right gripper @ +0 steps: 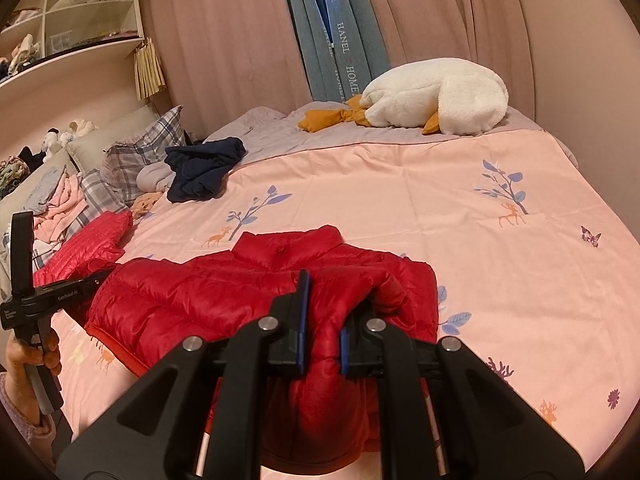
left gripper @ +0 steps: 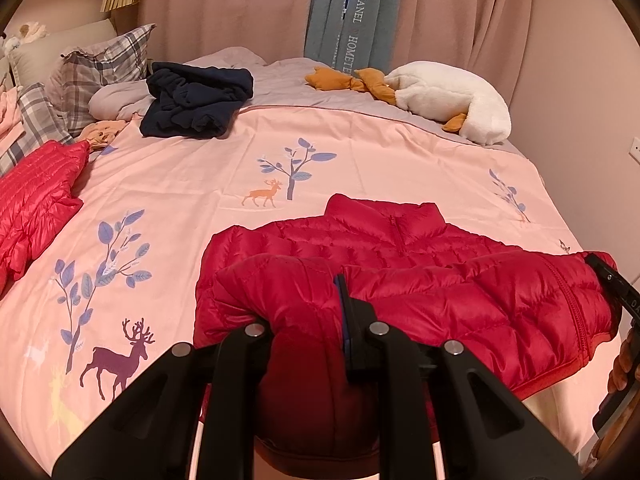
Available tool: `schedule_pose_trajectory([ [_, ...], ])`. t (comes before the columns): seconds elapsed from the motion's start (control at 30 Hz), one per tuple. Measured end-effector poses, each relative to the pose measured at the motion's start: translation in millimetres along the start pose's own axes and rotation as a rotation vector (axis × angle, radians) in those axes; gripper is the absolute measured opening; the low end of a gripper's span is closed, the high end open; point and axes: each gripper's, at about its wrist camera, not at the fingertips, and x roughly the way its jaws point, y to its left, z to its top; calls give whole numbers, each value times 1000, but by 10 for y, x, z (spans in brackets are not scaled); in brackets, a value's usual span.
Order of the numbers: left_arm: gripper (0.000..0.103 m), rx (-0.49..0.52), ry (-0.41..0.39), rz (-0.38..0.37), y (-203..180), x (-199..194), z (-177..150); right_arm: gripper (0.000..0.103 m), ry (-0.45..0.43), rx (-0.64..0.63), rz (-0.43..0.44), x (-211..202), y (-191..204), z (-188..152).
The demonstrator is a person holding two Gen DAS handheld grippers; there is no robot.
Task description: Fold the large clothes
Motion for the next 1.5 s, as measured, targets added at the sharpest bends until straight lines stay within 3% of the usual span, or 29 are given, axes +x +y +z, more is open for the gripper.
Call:
schedule_pose_trajectory([
  [1.5,18,9,33,51,50,596,312,12,52,10,-78,697,-75,286],
])
